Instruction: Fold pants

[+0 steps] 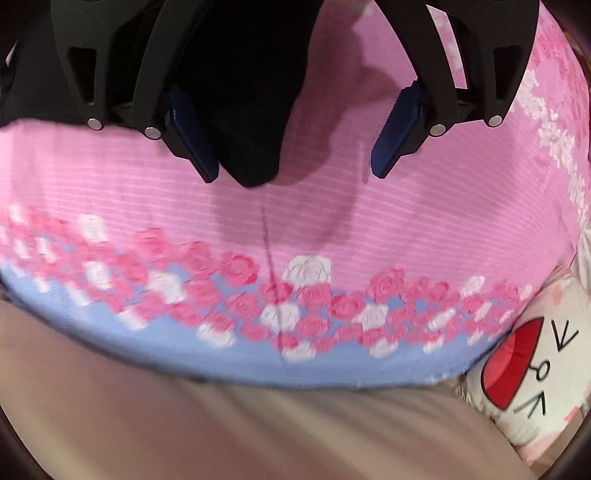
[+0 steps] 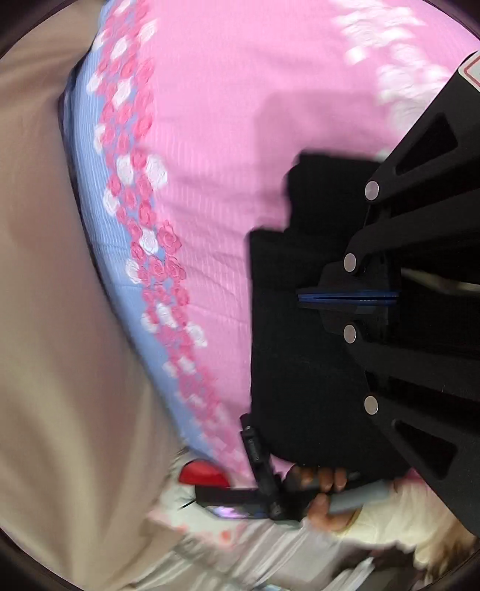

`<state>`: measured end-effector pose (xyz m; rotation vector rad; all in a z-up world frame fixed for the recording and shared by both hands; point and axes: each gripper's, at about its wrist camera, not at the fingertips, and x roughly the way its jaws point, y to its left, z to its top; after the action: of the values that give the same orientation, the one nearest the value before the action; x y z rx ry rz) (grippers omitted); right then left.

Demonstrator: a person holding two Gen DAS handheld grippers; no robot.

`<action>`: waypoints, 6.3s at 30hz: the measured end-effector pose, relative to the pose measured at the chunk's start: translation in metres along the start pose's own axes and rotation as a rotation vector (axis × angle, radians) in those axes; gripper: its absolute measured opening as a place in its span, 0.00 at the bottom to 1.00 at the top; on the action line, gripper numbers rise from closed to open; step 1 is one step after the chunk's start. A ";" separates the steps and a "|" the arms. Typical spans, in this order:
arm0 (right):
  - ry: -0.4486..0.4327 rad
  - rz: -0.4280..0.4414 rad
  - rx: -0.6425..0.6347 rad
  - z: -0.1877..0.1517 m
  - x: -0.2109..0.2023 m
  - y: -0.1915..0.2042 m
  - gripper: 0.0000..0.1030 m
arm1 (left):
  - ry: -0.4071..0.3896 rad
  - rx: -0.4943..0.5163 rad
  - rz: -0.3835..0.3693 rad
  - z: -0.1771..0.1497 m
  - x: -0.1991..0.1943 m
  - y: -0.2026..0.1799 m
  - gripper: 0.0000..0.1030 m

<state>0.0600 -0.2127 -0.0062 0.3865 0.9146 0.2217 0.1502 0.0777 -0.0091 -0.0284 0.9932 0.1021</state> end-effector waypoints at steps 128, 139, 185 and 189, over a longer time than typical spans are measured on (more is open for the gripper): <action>-0.033 -0.305 -0.088 -0.058 -0.042 0.009 0.07 | -0.093 0.332 -0.082 -0.140 -0.092 -0.071 0.95; -0.036 -0.191 -0.055 -0.103 -0.070 0.005 0.27 | -0.074 0.311 -0.069 -0.145 -0.095 -0.066 0.96; 0.082 0.161 0.226 -0.099 -0.047 -0.039 0.85 | 0.177 0.086 -0.535 -0.131 -0.052 0.002 0.95; 0.073 0.201 0.261 -0.092 -0.034 -0.044 0.85 | 0.159 0.099 -0.511 -0.118 -0.042 -0.012 0.95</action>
<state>-0.0326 -0.2437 -0.0505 0.7177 0.9800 0.3032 0.0303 0.0549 -0.0382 -0.2001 1.1205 -0.4227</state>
